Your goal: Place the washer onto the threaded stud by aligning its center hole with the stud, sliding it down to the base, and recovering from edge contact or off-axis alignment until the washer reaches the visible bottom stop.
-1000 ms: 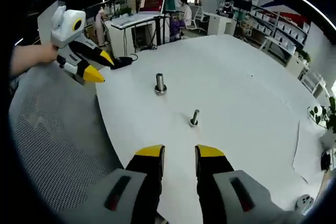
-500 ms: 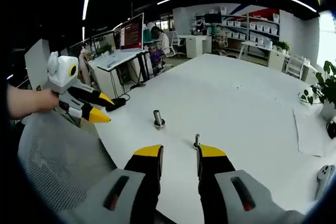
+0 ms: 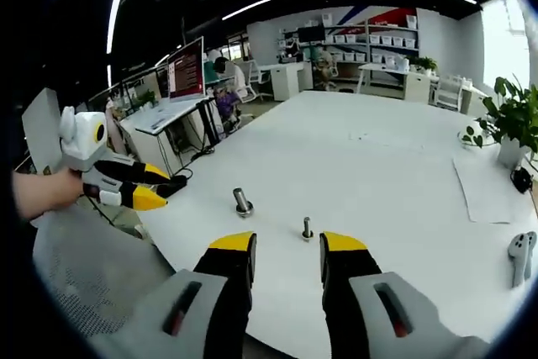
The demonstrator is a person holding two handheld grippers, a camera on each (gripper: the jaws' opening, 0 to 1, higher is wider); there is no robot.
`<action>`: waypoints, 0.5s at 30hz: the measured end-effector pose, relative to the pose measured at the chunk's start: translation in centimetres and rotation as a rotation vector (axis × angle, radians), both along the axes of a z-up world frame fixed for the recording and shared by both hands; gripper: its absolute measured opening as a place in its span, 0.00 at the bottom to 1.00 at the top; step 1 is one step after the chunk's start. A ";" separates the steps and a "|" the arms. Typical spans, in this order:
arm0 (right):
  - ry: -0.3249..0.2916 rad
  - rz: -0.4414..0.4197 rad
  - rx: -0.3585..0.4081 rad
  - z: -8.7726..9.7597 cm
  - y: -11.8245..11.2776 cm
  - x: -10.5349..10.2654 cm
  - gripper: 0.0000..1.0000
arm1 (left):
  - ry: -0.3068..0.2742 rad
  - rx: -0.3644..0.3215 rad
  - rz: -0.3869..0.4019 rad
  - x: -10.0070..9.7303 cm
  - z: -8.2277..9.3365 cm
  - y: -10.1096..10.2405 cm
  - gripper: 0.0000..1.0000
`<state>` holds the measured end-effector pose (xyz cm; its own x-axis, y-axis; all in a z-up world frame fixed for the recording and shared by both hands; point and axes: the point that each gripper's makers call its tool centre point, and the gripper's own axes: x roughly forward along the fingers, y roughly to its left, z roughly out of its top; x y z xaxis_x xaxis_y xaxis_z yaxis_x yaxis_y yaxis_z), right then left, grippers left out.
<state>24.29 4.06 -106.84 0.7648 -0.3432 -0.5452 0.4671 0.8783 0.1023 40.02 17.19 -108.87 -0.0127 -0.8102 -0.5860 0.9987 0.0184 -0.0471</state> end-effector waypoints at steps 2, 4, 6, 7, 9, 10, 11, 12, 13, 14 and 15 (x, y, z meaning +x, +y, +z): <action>0.024 -0.019 -0.002 -0.3 -0.2 -0.6 0.34 | -0.002 0.001 0.000 0.2 -0.1 0.0 0.31; 0.024 -0.039 0.011 -0.4 -0.4 -1.0 0.35 | -0.005 -0.002 0.004 0.5 -0.2 0.0 0.31; -0.010 -0.065 0.042 0.1 -0.3 -1.1 0.35 | -0.003 -0.004 0.007 0.4 0.0 0.0 0.31; -0.008 -0.067 0.038 0.2 -0.3 -1.2 0.35 | -0.003 -0.005 0.007 0.2 0.2 0.0 0.31; 0.022 -0.062 0.016 -0.4 -0.4 -1.4 0.35 | -0.002 -0.002 0.010 0.3 0.1 0.1 0.31; 0.036 -0.059 0.014 -0.6 -0.2 -1.6 0.36 | -0.001 0.000 0.011 0.5 -0.1 0.1 0.31; 0.050 -0.062 0.014 -0.8 -0.2 -1.7 0.36 | 0.000 0.000 0.011 0.3 0.0 0.1 0.31; 0.061 -0.065 0.018 -0.8 0.1 -1.9 0.37 | 0.001 -0.001 0.012 0.2 0.1 0.1 0.31; 0.061 -0.063 0.019 -0.7 0.2 -1.9 0.37 | 0.000 -0.001 0.012 0.1 0.2 0.1 0.31; 0.062 -0.060 0.020 -1.2 -0.1 -1.7 0.37 | -0.002 0.000 0.012 0.1 0.2 0.2 0.31; 0.063 -0.060 0.018 -1.3 -0.2 -1.7 0.37 | -0.003 0.001 0.012 0.2 0.1 0.2 0.31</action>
